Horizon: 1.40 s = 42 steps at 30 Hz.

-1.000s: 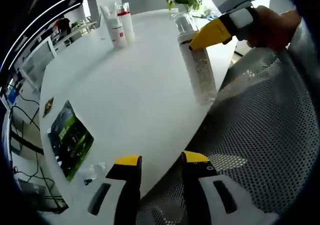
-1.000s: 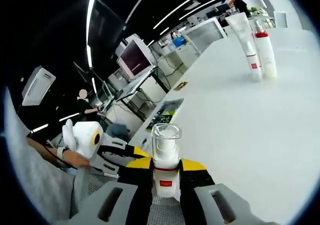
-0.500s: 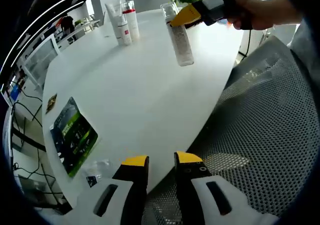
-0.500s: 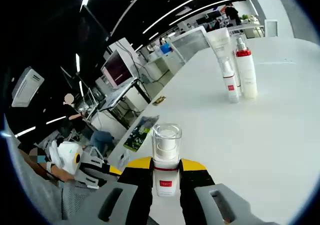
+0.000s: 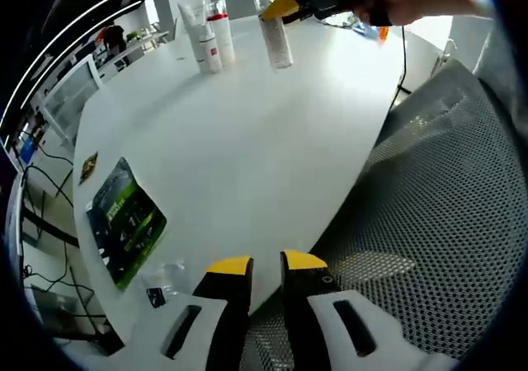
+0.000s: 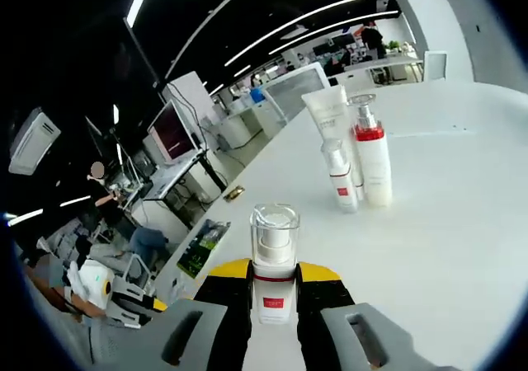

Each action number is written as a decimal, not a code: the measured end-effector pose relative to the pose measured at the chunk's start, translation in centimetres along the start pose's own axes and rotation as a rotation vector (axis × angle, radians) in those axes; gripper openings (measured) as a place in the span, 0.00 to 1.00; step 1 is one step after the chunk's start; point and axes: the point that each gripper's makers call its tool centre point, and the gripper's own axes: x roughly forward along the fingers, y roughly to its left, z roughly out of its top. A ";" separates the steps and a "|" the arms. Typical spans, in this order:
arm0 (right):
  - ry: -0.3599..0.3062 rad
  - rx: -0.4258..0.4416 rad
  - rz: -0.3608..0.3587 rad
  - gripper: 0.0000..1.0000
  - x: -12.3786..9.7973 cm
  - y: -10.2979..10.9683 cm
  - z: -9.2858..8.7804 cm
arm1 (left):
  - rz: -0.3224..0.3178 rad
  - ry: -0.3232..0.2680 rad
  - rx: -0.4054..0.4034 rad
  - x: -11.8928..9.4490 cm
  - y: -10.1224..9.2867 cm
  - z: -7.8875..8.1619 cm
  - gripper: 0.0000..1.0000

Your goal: Arrange the skincare products in the storage area until every visible bottle or jar stands upright without overlapping.

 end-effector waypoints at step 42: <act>-0.034 -0.218 -0.192 0.14 2.2 -5.1 4.3 | 0.000 0.048 0.009 0.2 0.1 -0.9 0.02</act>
